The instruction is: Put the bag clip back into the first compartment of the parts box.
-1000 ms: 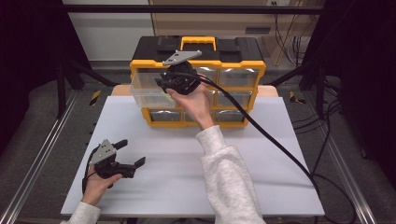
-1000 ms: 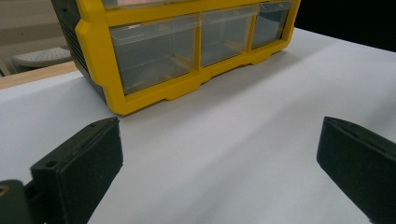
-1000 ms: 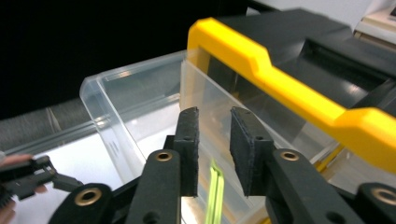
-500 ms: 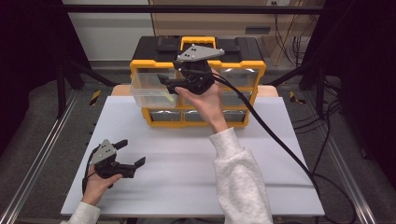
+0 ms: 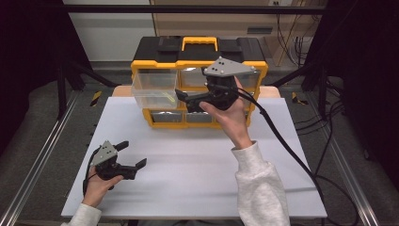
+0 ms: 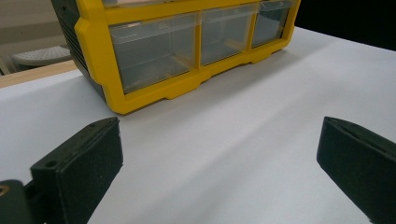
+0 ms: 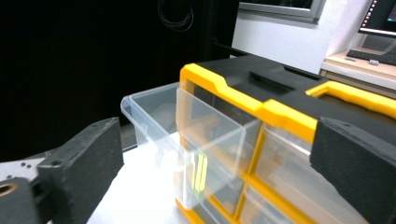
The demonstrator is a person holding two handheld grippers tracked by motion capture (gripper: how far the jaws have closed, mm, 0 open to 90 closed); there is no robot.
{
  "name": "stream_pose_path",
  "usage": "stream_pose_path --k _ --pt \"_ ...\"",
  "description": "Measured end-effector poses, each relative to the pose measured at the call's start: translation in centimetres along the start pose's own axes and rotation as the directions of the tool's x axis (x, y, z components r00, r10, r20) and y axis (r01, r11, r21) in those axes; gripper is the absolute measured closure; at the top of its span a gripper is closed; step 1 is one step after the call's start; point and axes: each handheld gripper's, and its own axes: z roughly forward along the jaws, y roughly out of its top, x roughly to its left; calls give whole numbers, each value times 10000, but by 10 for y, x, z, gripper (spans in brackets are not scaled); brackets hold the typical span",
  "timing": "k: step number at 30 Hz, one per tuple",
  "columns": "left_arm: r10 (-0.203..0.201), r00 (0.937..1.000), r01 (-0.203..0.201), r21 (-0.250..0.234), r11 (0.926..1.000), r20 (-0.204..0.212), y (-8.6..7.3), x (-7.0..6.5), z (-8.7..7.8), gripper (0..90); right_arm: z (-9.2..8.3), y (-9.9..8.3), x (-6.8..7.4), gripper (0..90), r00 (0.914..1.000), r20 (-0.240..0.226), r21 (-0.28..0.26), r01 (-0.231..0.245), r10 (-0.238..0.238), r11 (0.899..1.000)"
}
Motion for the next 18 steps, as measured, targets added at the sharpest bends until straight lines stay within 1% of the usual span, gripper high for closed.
stream_pose_path --k 5,9,13,18 --pt "23 10000 -23 34 10000 8 0 0 1 2 -12 -17 -2 5 9992 -37 -169 -408 407 9990" --pt "51 10000 -51 59 10000 21 0 -1 1 2 -19 -31 -5 3 9980 -19 -137 -632 632 9979" --pt "40 10000 -41 77 10000 26 -1 -1 1 2 -28 -47 -8 3 9975 7 -119 -701 701 9975" --pt "43 10000 -43 103 9999 22 -1 -1 2 2 -38 -71 -12 3 9954 88 -136 -949 950 9954"
